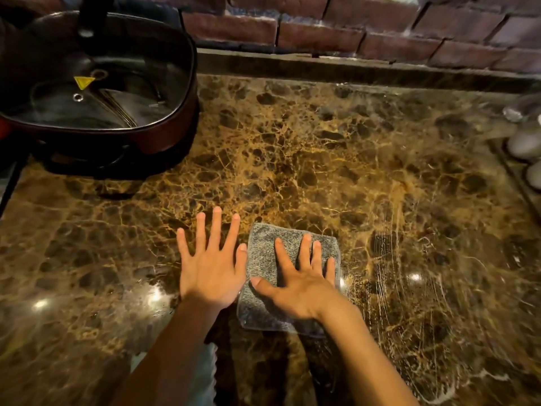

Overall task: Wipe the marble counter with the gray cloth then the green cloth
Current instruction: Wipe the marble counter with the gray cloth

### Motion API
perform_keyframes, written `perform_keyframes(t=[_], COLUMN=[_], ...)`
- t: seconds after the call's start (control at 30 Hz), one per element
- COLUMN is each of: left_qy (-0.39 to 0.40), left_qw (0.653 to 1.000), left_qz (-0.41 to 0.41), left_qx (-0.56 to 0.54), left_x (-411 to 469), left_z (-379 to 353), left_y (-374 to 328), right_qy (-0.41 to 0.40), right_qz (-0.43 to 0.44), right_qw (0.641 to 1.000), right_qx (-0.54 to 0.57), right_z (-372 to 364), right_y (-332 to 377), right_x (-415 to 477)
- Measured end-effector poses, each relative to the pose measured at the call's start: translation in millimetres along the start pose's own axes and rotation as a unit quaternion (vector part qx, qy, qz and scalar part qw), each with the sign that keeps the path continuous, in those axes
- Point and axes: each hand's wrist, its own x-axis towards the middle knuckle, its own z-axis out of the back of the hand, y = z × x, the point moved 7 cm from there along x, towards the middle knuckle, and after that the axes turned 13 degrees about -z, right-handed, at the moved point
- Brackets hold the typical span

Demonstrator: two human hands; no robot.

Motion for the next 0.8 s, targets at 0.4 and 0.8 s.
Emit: perform_keyframes(t=[0.4, 0.8], left_qy=[-0.079, -0.096], left_qw=[0.995, 0.992], left_qz=[-0.037, -0.05], left_qx=[0.05, 0.072], left_x=[-6, -3], left_z=[8, 7], left_y=[-3, -7], right_qy=[-0.258, -0.335], right_qz=[0.0, 0.017], right_qw=[0.964, 0.94], right_qx=[0.061, 0.056], right_z=[-5, 171], right_y=[6, 28], right_x=[20, 162])
